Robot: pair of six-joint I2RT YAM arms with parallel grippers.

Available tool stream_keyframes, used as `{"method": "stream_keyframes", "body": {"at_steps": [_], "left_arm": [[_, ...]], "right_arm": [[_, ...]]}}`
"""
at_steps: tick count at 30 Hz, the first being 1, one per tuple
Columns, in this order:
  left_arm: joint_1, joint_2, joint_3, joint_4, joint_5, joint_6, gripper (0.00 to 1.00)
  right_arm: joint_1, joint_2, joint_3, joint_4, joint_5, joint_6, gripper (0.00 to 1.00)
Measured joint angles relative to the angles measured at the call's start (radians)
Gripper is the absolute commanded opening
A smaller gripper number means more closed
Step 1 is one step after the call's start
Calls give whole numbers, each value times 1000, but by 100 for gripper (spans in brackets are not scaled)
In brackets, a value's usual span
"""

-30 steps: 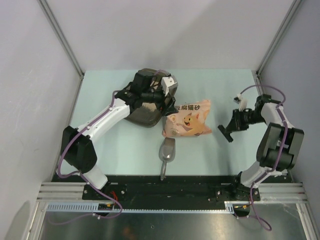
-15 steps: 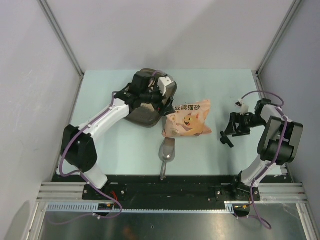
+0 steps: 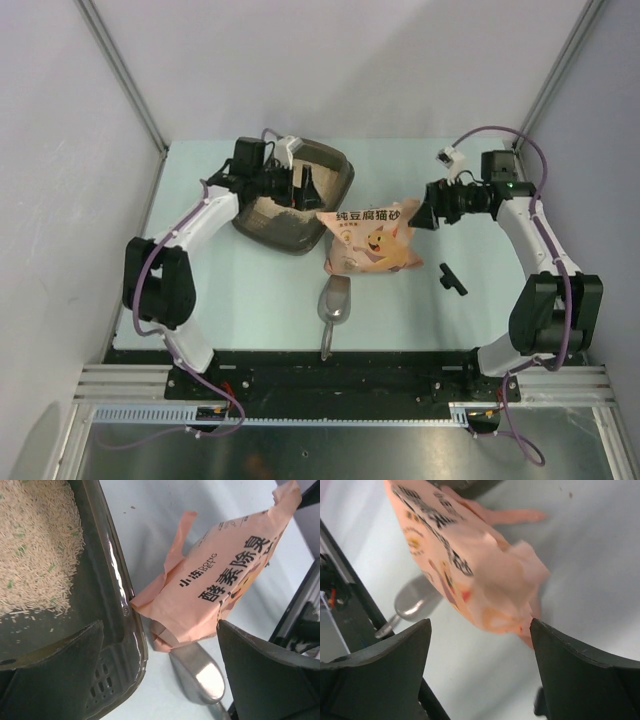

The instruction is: Fill the litter box with clean litter

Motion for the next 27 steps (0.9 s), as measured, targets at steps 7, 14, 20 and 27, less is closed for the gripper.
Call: {"method": "stream_keyframes", "body": {"at_steps": [7,14,20,27], "left_arm": [[11,74,-2,15,63,-192,100],[10,166,-29,93,161,-379,88],[-4,212,-34,195,262,-489,58],[-14,261,-26,389,351,-606,26]], "right_arm": [[56,90,59,146,-33,200,82],[96,165,98,183,-32,251,81],[110,159,108,175,-21,235,81],[109,135,108,159,6,212,81]]}}
